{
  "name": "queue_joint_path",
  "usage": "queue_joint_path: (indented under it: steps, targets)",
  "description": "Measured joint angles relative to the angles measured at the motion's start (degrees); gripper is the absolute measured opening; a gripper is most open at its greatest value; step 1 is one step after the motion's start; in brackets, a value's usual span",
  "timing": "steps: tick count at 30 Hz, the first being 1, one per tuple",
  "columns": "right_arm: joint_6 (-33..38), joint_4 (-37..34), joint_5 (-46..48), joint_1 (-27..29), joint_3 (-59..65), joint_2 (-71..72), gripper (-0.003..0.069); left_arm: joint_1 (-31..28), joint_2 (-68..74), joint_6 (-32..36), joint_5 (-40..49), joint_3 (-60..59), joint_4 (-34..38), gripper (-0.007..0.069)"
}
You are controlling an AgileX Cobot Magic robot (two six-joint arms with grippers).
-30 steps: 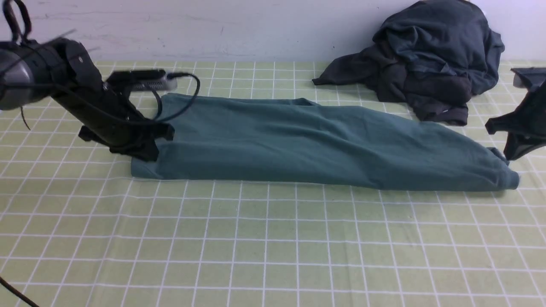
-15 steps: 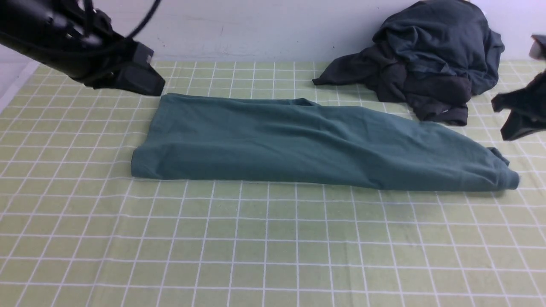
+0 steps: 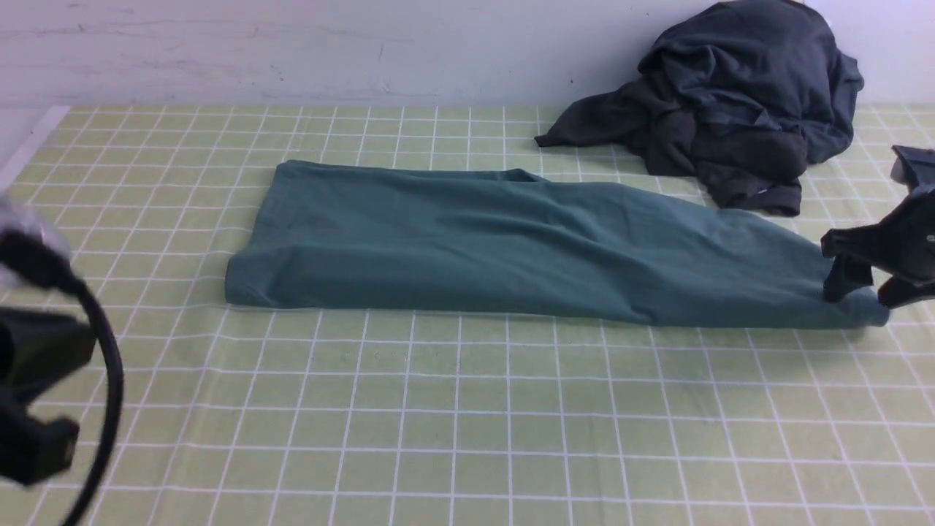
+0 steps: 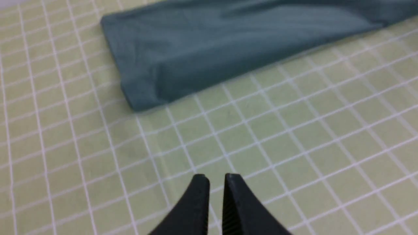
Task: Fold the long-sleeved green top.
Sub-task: Use the right arm to clamp the right edge of the fabric
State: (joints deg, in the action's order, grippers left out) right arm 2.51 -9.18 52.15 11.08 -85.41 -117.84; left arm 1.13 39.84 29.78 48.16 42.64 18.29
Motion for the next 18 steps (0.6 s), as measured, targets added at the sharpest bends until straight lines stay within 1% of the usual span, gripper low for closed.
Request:
queue_joint_path:
  steps: [1, 3, 4, 7, 11, 12, 13, 15, 17, 18]
  targets:
    - [-3.2, 1.4, 0.2, 0.1, 0.0, -1.0, 0.0486, 0.0, -2.9, -0.6, -1.5, -5.1, -1.2, 0.0058]
    - [-4.4, 1.8, 0.3, 0.2, 0.0, -1.5, 0.0486, 0.0, -4.4, -0.9, -2.3, -7.7, -1.5, 0.0058]
    - [-5.8, 1.8, 0.2, 0.4, 0.0, -2.1, 0.0471, 0.0, -6.6, -1.4, -3.4, -11.3, -1.7, 0.0058]
    - [-6.2, 0.6, -0.2, 0.4, 0.0, -2.4, 0.0402, 0.0, -7.6, -1.5, -4.3, -14.1, -1.7, 0.0058]
    - [-4.0, -3.4, -0.7, 0.4, 0.0, -2.5, 0.0193, 0.0, -7.8, -1.5, -8.1, -14.8, -1.6, 0.0058]
    - [-3.5, -3.6, -0.8, 0.4, 0.0, -2.5, 0.0168, 0.0, -7.8, -1.5, -8.7, -14.8, -1.6, 0.0058]
    - [-2.0, -4.5, -0.9, 0.4, 0.0, -2.1, 0.0077, 0.0, -7.8, -1.5, -10.9, -14.8, -1.4, 0.0058]
    - [-0.7, -4.4, -1.2, 0.6, 0.0, -0.9, 0.0025, 0.0, -7.8, -1.5, -12.6, -14.8, -1.4, 0.0058]
    - [-0.2, -1.8, -1.0, 1.3, -0.8, 0.9, 0.0017, 0.0, -7.8, -1.5, -13.5, -14.8, -1.4, 0.0058]
    - [0.0, 0.8, -0.8, 1.6, -1.6, 2.0, 0.0016, 0.0, -7.8, -1.5, -13.5, -14.8, -1.3, 0.0058]
